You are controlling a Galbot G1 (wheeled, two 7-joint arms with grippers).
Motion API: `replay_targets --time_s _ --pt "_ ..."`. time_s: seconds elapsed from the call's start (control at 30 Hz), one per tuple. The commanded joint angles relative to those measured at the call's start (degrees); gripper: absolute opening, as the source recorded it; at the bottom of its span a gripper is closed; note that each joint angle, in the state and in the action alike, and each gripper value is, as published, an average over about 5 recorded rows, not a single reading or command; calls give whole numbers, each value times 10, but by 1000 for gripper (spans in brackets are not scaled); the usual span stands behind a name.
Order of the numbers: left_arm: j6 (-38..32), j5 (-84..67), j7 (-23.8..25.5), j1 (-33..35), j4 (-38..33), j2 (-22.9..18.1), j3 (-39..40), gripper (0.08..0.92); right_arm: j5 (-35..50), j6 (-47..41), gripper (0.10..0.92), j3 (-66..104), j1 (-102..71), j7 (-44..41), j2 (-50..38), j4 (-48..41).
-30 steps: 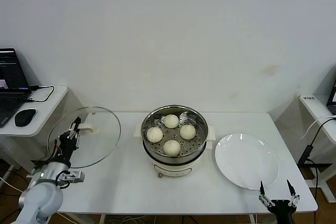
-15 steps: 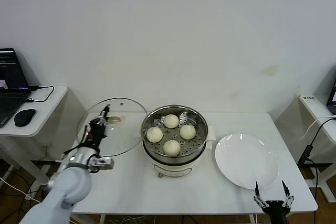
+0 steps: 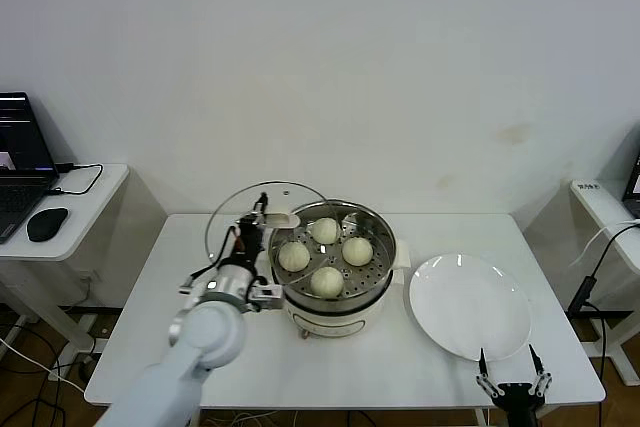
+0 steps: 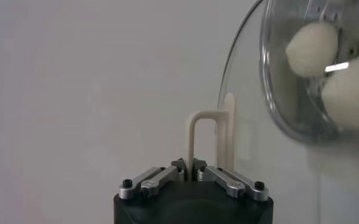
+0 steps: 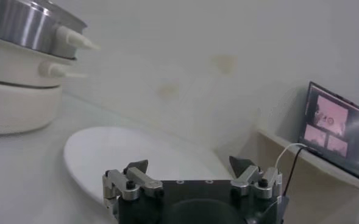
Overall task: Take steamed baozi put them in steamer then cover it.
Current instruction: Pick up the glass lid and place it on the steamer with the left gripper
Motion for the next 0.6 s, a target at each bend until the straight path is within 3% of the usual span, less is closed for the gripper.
replay_targets --time_s 0.03,0.6 --pt "23 66 27 -44 66 -107 74 146 -14 1 823 -6 3 3 2 -8" --pt "25 75 31 -52 115 -143 98 146 -16 4 823 -8 3 2 2 -18"
